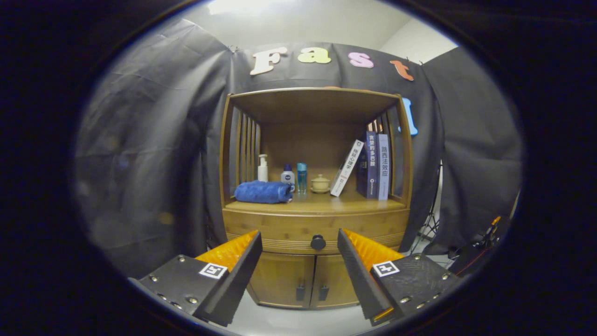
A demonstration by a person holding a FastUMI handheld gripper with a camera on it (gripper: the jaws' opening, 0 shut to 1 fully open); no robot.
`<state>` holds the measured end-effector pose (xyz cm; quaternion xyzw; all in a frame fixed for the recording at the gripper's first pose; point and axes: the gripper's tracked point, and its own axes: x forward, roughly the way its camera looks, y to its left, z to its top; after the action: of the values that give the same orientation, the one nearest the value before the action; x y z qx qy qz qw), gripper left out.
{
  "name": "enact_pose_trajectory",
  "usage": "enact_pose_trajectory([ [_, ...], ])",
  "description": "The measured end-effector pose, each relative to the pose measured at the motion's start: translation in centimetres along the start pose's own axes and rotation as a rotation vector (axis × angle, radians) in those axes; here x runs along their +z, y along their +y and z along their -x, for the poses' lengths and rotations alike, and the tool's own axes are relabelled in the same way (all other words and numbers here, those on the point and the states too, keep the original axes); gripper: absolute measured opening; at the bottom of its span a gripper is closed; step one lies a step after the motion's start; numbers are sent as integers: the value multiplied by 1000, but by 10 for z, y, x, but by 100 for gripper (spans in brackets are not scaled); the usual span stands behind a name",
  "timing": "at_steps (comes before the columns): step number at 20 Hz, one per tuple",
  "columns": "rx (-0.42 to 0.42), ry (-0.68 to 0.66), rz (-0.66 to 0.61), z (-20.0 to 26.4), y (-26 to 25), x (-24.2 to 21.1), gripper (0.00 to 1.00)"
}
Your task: Pull open the drawer, take out the items inside it, and place them on the countertop above the cabinet.
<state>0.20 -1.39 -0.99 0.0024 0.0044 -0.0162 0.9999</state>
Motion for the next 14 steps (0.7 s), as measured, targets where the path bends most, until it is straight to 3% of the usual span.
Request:
enact_pose_trajectory([
  [7, -3, -38, 8, -1, -1, -1, 98],
  [14, -21, 0, 4, -34, -11, -24, 98],
])
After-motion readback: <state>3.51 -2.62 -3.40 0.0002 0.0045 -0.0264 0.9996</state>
